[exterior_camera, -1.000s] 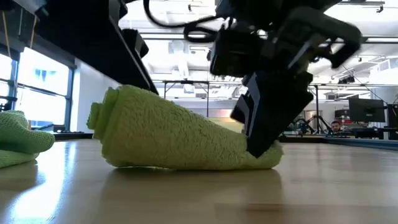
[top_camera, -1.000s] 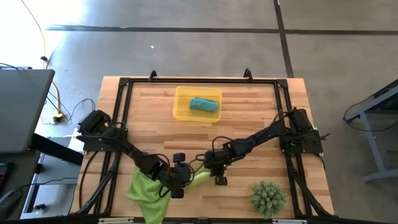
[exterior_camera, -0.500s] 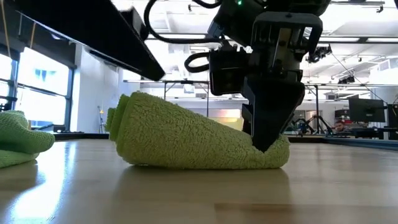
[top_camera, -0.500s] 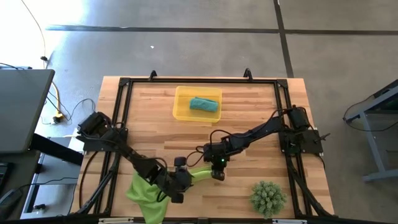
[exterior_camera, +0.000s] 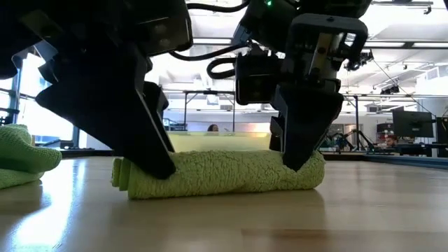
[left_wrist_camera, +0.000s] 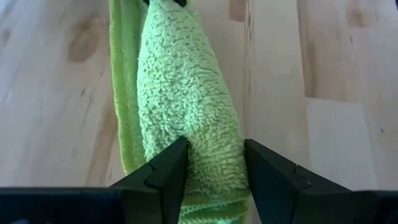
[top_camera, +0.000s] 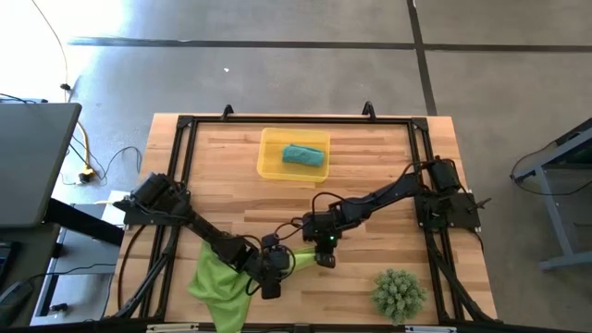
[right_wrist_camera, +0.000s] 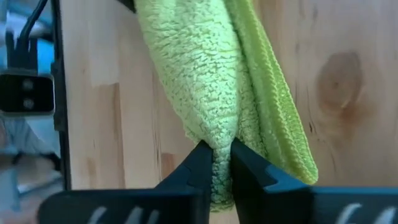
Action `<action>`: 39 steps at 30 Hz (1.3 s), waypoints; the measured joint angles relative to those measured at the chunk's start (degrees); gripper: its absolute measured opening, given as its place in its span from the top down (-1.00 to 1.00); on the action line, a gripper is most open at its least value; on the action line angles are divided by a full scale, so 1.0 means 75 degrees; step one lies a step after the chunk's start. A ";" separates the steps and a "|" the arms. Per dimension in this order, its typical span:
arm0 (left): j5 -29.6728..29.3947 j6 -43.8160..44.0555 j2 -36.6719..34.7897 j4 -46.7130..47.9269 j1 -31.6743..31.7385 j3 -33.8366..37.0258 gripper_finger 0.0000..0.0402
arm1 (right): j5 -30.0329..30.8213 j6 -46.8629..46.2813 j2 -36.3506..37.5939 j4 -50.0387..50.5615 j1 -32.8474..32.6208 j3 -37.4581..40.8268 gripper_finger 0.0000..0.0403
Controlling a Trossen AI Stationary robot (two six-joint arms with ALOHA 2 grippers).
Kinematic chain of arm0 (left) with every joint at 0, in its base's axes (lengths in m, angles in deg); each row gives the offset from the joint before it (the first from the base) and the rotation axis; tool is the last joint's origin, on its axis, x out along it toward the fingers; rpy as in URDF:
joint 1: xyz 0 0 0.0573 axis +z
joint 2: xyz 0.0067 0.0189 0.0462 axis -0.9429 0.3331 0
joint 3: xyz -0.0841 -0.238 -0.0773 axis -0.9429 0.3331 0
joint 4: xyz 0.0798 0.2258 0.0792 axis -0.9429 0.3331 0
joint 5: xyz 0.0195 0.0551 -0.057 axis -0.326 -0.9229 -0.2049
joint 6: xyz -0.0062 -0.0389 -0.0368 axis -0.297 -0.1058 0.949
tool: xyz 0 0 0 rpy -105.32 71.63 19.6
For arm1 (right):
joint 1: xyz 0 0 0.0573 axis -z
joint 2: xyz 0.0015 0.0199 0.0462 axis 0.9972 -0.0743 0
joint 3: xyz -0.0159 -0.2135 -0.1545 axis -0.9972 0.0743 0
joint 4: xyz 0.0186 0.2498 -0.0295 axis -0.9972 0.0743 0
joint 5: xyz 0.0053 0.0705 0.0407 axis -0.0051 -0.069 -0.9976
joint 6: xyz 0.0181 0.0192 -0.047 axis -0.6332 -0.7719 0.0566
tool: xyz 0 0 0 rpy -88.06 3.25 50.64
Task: Roll microfiber towels into tight, uniform cylinder then place into a basket
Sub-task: Roll the light green microfiber towel
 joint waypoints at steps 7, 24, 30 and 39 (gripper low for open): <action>0.0071 0.0058 0.0030 0.0082 0.0003 -0.0006 0.27 | -0.0432 0.1495 0.0128 0.0222 0.0006 0.0000 0.50; 0.0280 0.0133 0.0027 0.0287 0.0196 -0.0001 0.27 | 0.4034 0.4251 0.1158 -0.0183 -0.2032 0.0042 0.32; 0.0371 0.0131 0.0030 0.0243 0.0240 0.0005 0.27 | 0.5320 0.4638 0.0781 -0.0667 -0.2385 0.0041 0.32; 0.0404 0.0142 0.0036 0.0235 0.0245 0.0011 0.27 | 0.5679 0.4489 0.0068 -0.0935 -0.2204 0.0038 0.32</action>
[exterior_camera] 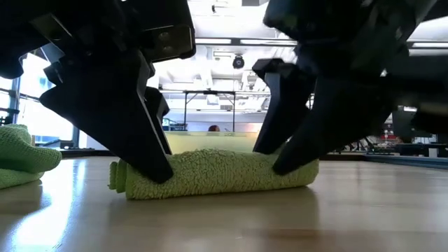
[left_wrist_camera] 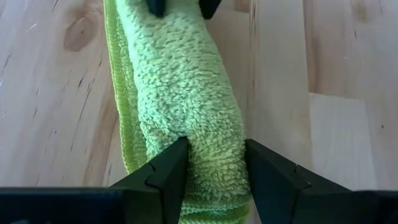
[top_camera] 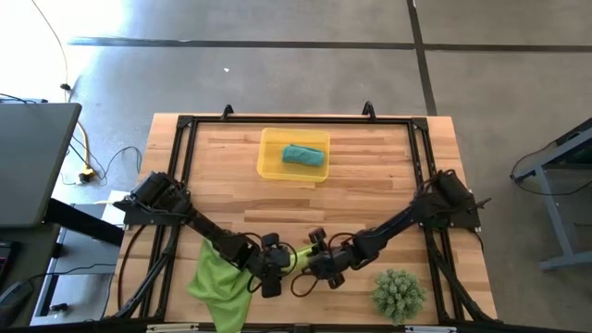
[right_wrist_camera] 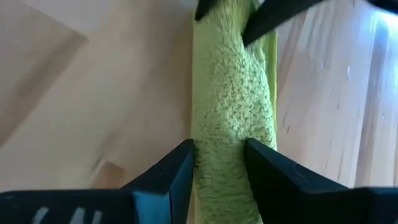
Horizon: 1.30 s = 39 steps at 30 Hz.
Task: Roll microfiber towels into tight, uniform cylinder then place into a basket
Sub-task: Roll the light green microfiber towel
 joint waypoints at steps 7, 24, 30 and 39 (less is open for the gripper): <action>0.0428 -0.0255 -0.0381 0.0170 -0.0072 0.0042 0.27 | -0.0091 -0.0080 -0.0231 -0.0014 0.0337 -0.0023 0.32; -0.0213 -0.0617 -0.1139 0.0443 -0.0140 0.0026 0.27 | -0.3081 -0.3761 -0.0241 0.0142 0.1359 -0.0038 0.76; -0.1145 -0.1129 -0.1306 0.0861 -0.0327 0.0009 0.27 | -0.4184 -0.4315 -0.0254 0.0149 0.1548 -0.0029 0.92; -0.1668 -0.1553 -0.0981 -0.0063 -0.0367 0.0003 0.27 | -0.4226 -0.4459 -0.0263 -0.0006 0.1611 -0.0009 0.83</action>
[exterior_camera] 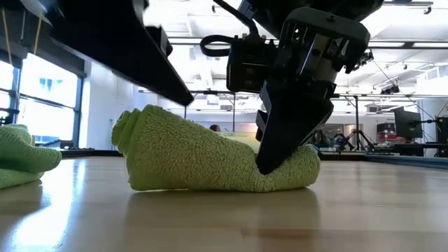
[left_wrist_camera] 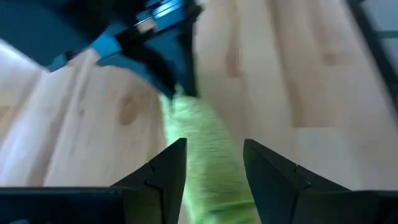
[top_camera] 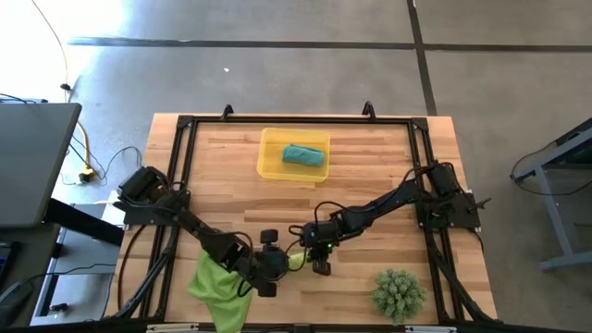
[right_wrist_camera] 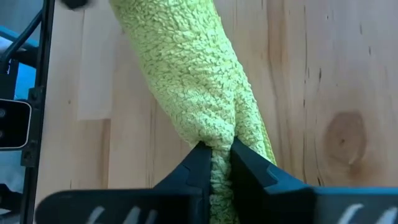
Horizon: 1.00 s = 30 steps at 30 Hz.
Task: Roll microfiber towels into tight, uniform cylinder then place into a basket
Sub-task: Roll the light green microfiber towel
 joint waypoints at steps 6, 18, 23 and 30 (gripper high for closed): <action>0.0277 0.0082 0.0581 0.0115 0.0073 0.0005 0.27 | 0.0024 -0.0001 0.0000 -0.0029 0.0000 0.0000 0.83; 0.0527 0.0529 0.1099 0.0021 0.0058 -0.0023 0.27 | 0.0090 0.1946 0.0356 0.0865 -0.0026 -0.0325 0.49; 0.0537 0.0542 0.1127 0.0003 0.0058 -0.0023 0.27 | 0.0088 0.2470 0.0607 0.2647 -0.0058 -0.1063 0.26; 0.0465 0.0542 0.1138 -0.0010 0.0067 -0.0015 0.27 | 0.1639 0.3162 0.0580 0.1434 -0.0619 -0.1311 0.19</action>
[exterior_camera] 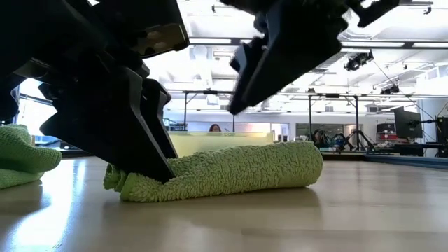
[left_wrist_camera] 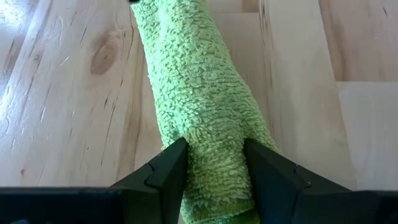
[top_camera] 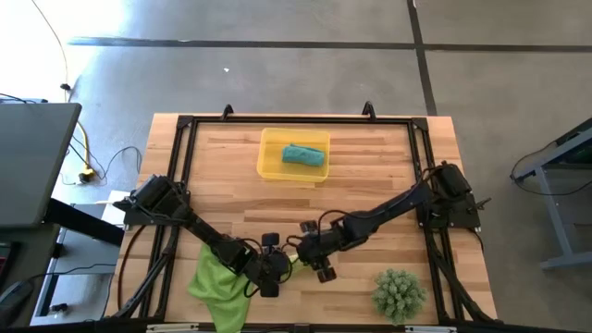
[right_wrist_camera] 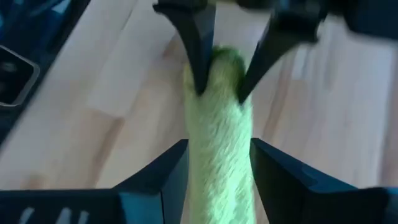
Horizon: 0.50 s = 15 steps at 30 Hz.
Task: Roll microfiber towels into tight, uniform cylinder then place into a basket
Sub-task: Roll the light green microfiber towel, then put the rolled light green microfiber towel into the bin
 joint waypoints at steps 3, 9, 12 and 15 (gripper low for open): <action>0.0003 0.0018 0.0000 0.0006 -0.0014 0.0000 0.27 | 0.0630 0.0558 0.0000 -0.0548 -0.0228 0.0276 0.19; 0.0003 0.0261 0.0009 0.0009 -0.0058 0.0006 0.27 | 0.1019 0.0589 -0.0112 -0.1640 -0.0362 0.0848 0.19; 0.0003 0.0350 0.0009 0.0009 -0.0058 0.0006 0.27 | 0.0981 0.0600 -0.0293 -0.2238 -0.0353 0.1016 0.19; 0.0009 0.0399 0.0010 0.0015 -0.0058 0.0006 0.27 | 0.0961 0.0605 -0.0531 -0.2551 -0.0348 0.1056 0.19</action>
